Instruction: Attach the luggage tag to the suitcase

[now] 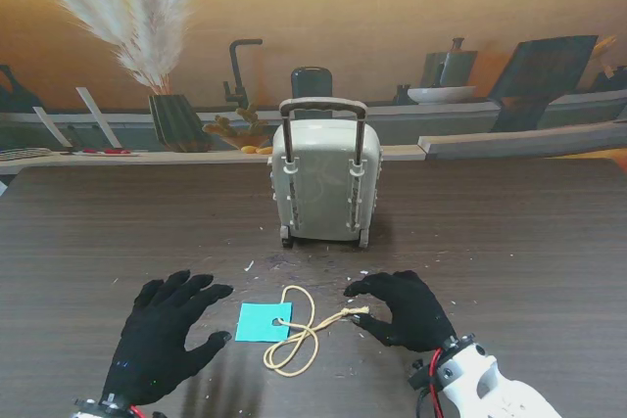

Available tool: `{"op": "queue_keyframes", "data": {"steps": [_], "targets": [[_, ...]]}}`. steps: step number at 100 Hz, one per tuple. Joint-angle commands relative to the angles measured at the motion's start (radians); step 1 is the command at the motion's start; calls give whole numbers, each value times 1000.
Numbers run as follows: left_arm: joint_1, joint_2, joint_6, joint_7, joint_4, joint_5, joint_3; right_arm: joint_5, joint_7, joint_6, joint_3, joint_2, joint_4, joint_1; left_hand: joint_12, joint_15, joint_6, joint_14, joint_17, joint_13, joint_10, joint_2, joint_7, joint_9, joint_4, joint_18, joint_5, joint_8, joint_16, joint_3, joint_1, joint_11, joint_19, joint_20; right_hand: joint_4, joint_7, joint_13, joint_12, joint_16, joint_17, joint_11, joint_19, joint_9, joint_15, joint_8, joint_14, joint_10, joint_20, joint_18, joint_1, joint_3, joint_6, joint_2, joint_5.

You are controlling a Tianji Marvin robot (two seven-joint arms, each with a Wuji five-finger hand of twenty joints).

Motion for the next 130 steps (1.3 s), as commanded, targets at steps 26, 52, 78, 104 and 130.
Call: {"op": "queue_keyframes", "data": {"steps": [26, 52, 78, 104, 130], "targets": [[-23, 7, 42, -106, -10, -13, 7, -247, -15, 121, -111, 42, 60, 146, 7, -13, -14, -13, -21, 5, -2, 36, -9, -6, 15, 0, -1, -7, 6, -32, 29, 0, -18, 16, -29, 21, 58, 72, 79, 65, 88, 103, -9, 92, -16, -41, -66, 116, 31, -43, 7, -57, -142, -1], [-25, 6, 57, -116, -10, -21, 1, -387, -38, 245, -240, 66, 134, 251, 7, -14, -15, -13, -23, 3, 0, 42, -5, -3, 16, 1, 6, -5, 5, -38, 39, 0, -20, 15, -60, 68, 97, 185, 178, 135, 223, 212, -15, 262, 26, -71, -87, 276, 43, -27, 114, -62, -317, 33], [-30, 7, 54, -122, -10, -23, 3, -443, -81, 356, -377, 78, 229, 344, 8, -14, -18, -13, -25, 4, 2, 57, 0, 0, 18, -1, 13, -4, 5, -43, 45, 0, -21, 15, -84, 111, 122, 270, 224, 182, 328, 292, 0, 397, 81, -92, -106, 350, 44, -25, 208, -76, -437, 81], [-30, 8, 44, -124, -10, -24, 5, -442, -97, 414, -462, 78, 298, 412, 8, -14, -19, -14, -25, 5, 2, 68, 3, 2, 20, -2, 18, -2, 4, -50, 53, 0, -24, 12, -85, 134, 149, 296, 226, 209, 362, 312, 26, 426, 107, -99, -116, 358, 44, -1, 237, -86, -454, 105], [-19, 7, 34, -107, -11, -21, 6, -421, -123, 453, -529, 73, 355, 463, 8, -13, -23, -14, -24, 7, 3, 74, 8, 3, 25, -1, 24, 0, 4, -53, 60, 0, -23, 11, -128, 188, 201, 301, 224, 254, 368, 346, 88, 450, 91, -107, -135, 359, 46, 85, 260, -140, -426, 145]]}}
